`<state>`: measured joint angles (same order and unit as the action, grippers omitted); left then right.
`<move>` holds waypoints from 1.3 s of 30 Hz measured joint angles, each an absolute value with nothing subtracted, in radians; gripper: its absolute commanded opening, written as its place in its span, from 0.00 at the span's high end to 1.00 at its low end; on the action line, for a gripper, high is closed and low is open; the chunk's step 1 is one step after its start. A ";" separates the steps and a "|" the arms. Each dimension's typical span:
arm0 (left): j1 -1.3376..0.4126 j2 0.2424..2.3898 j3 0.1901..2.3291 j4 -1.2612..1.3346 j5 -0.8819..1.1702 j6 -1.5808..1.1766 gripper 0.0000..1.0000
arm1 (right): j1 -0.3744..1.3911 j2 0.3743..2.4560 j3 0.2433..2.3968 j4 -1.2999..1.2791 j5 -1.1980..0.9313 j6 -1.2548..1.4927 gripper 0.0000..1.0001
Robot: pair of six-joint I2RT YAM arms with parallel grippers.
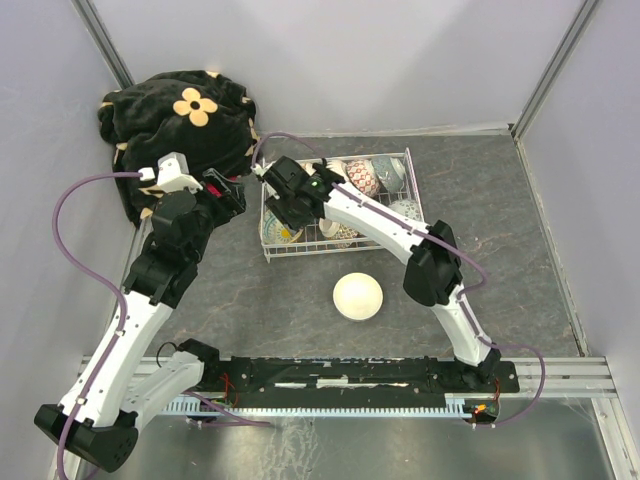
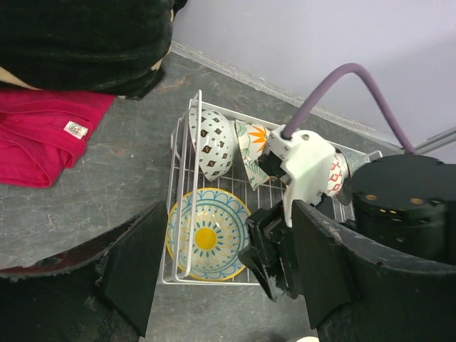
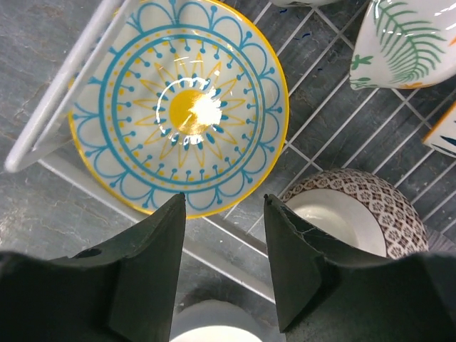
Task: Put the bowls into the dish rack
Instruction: Pick up the bowl from the dish rack.
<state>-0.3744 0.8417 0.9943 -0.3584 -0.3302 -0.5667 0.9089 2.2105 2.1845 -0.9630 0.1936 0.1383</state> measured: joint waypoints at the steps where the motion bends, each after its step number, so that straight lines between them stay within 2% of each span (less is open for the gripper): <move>1: -0.374 0.842 0.995 -0.358 -0.330 -0.567 0.23 | 0.905 2.223 2.189 -0.963 0.193 0.144 0.44; 7: -0.374 0.844 0.998 -0.358 -0.330 -0.567 0.23 | 0.870 2.277 2.223 -0.965 0.192 0.173 0.45; 12: -0.374 0.846 0.998 -0.358 -0.329 -0.567 0.23 | 0.842 2.292 2.243 -0.963 0.181 0.192 0.53; 17: -0.374 0.852 0.998 -0.357 -0.318 -0.567 0.24 | 0.827 2.306 2.244 -0.955 0.147 0.207 0.74; 20: -0.374 0.853 0.998 -0.357 -0.311 -0.567 0.24 | 0.826 2.313 2.244 -0.948 0.123 0.213 0.96; 21: -0.374 0.853 0.998 -0.357 -0.310 -0.567 0.24 | 0.823 2.313 2.244 -0.938 0.127 0.223 0.98; 31: -0.374 0.854 0.998 -0.357 -0.307 -0.567 0.24 | 0.809 2.291 2.252 -0.883 0.111 0.238 0.99; 39: -0.374 0.856 0.998 -0.358 -0.304 -0.567 0.24 | 0.808 2.181 2.225 -0.892 0.136 0.217 0.99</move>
<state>-0.3744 0.8558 0.9981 -0.3576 -0.3038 -0.5667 0.8082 2.1811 2.2250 -0.8917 0.1364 0.2169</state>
